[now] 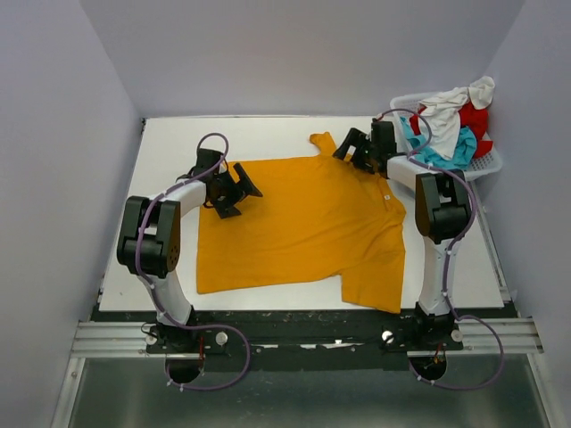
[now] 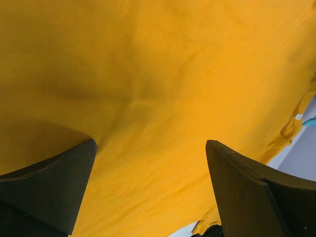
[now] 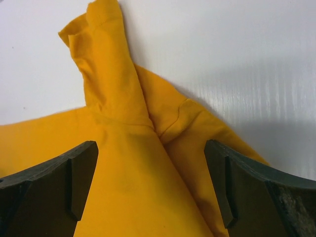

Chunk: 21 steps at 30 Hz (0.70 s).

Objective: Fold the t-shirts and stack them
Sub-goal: Flatten out the tshirt

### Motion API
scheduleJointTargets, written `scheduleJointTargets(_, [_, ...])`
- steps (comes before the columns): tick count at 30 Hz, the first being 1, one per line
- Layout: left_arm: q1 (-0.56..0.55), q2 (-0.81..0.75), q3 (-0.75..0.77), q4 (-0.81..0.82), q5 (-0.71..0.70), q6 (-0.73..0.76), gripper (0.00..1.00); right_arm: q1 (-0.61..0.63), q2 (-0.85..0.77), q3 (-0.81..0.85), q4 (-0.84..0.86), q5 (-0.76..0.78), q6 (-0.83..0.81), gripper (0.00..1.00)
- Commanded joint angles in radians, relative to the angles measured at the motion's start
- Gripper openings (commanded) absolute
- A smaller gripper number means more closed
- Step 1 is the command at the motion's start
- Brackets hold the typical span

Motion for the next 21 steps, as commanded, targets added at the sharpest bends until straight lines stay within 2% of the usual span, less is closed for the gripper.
scheduleJointTargets(1, [0.008, 0.011, -0.007, -0.059, -0.004, 0.006, 0.99, 0.001, 0.074, 0.038, -0.122, 0.146, 0.059, 1.00])
scheduleJointTargets(6, [0.018, -0.004, -0.066, -0.046, 0.005, -0.003, 0.99, -0.035, 0.064, 0.035, -0.218, 0.335, 0.148, 1.00])
scheduleJointTargets(12, [0.018, 0.011, -0.077, -0.055, 0.012, -0.013, 0.99, -0.088, 0.023, -0.019, -0.262, 0.414, 0.220, 1.00])
scheduleJointTargets(21, [0.019, -0.004, -0.095, -0.066, 0.014, -0.020, 0.99, -0.087, -0.086, -0.068, -0.343, 0.497, 0.254, 1.00])
